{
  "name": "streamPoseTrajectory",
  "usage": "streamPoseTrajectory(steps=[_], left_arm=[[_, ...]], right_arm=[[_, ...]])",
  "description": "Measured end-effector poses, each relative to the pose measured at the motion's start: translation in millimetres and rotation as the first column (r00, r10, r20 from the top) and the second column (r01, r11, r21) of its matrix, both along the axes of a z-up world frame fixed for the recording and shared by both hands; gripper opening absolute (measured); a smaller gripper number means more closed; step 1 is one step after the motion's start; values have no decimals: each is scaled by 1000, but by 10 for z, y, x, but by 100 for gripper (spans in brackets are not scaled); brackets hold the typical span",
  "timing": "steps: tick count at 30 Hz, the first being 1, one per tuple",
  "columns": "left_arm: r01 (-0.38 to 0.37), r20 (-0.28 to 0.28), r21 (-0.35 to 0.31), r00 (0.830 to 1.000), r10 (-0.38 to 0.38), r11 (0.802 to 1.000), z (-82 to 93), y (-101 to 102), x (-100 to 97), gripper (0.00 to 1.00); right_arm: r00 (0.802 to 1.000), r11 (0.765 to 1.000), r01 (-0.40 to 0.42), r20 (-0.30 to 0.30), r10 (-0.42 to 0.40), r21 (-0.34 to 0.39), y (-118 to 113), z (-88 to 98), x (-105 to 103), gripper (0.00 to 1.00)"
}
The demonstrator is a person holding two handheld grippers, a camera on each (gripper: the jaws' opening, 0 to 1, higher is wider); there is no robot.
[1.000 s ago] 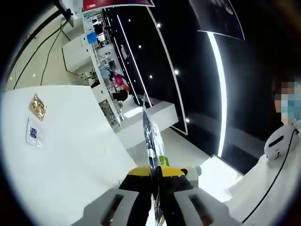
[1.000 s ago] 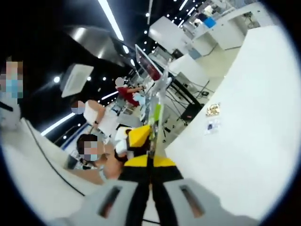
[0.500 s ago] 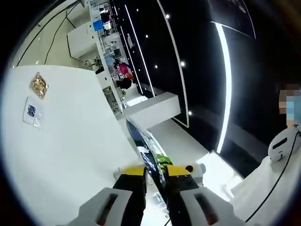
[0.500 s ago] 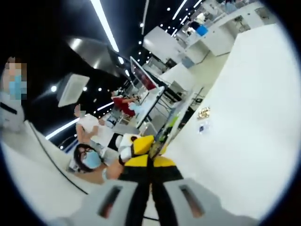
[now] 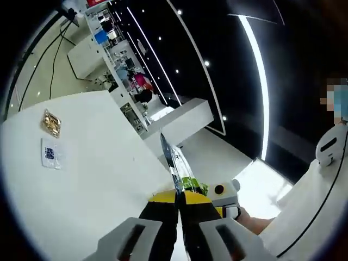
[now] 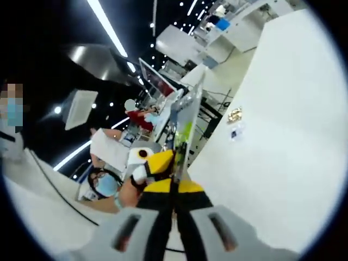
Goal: Arrange the skincare products in the storage area until every visible bottle or jar stands upright without overlapping.
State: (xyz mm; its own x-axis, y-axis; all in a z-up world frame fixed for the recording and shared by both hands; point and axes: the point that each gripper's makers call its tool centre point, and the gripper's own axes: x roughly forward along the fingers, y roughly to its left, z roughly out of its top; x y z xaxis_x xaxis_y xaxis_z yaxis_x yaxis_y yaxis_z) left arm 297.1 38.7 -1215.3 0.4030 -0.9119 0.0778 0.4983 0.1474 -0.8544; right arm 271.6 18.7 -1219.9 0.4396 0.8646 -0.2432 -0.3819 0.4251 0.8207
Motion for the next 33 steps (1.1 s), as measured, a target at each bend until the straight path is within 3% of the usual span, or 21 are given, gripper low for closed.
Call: streamPoseTrajectory(steps=[5,12,16,26,33], left_arm=[[-42,1,-8,999,42,999,16,164,-19,1],[-57,-7,-17,998,57,998,4,220,-60,1],[-50,-6,-24,999,50,998,26,155,-64,1],[-17,1,32,1000,17,999,-9,-78,-53,1],[-5,-3,63,1000,5,998,-65,-186,-55,1]], right_arm=[[1000,1000,-1,11,1,21,65,18,93,8],[1000,998,-25,4,25,49,73,64,122,4],[999,999,-23,44,22,22,25,83,100,1],[991,995,35,133,-23,-91,-178,61,82,0],[988,990,72,145,-55,-121,-276,17,75,0]])
